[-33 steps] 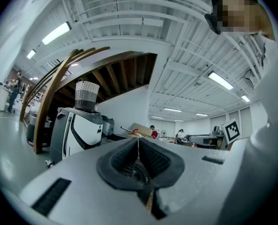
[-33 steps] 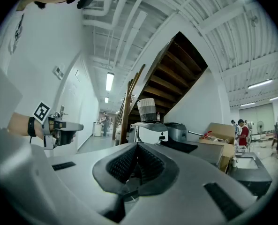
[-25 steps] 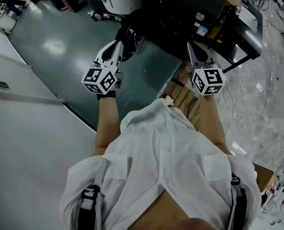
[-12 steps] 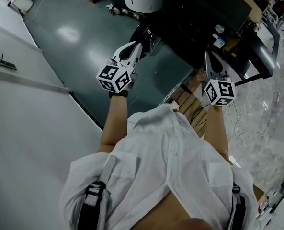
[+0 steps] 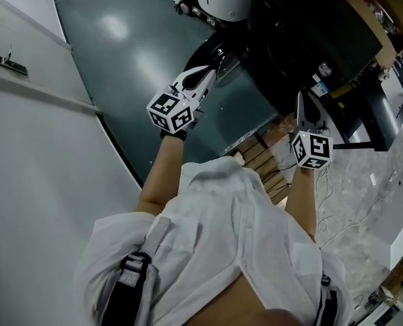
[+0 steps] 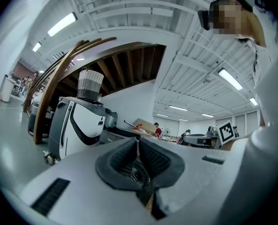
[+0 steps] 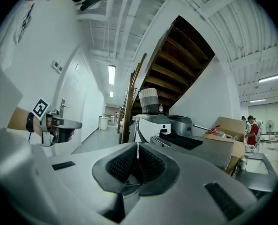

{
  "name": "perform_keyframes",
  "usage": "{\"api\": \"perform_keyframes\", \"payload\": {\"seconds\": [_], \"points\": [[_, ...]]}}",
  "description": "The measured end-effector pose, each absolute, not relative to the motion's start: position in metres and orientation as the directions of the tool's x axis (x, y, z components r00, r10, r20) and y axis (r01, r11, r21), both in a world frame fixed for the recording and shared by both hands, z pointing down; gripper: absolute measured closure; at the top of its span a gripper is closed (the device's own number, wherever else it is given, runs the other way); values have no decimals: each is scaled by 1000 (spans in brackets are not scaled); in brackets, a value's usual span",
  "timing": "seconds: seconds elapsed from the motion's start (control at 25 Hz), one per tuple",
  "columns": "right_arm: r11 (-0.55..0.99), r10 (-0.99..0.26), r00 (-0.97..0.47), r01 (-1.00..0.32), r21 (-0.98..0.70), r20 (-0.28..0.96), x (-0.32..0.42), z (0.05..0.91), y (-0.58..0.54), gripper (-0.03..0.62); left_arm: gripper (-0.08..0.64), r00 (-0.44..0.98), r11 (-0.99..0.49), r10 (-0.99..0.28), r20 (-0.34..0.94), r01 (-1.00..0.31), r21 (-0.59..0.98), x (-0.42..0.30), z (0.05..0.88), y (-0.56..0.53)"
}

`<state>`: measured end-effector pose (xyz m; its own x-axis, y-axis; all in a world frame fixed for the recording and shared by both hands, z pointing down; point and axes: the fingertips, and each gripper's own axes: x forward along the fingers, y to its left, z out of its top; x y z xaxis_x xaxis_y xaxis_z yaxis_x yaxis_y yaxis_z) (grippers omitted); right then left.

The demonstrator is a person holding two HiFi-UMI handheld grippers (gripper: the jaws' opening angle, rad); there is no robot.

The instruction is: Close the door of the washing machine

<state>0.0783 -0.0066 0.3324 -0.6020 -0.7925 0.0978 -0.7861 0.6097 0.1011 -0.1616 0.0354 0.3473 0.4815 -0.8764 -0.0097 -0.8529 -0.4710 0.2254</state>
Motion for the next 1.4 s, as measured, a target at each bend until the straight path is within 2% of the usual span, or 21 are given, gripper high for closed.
{"api": "perform_keyframes", "payload": {"seconds": [0.56, 1.2, 1.4], "points": [[745, -667, -726, -653, 135, 167, 77, 356, -92, 560, 541, 415, -388, -908, 62, -887, 250, -139, 378, -25], [801, -598, -764, -580, 148, 243, 3, 391, -128, 555, 521, 378, -345, -921, 100, -906, 244, -208, 401, -50], [802, -595, -760, -582, 134, 262, -19, 405, -140, 509, 488, 393, -353, -910, 131, -901, 253, -230, 421, -70]]}}
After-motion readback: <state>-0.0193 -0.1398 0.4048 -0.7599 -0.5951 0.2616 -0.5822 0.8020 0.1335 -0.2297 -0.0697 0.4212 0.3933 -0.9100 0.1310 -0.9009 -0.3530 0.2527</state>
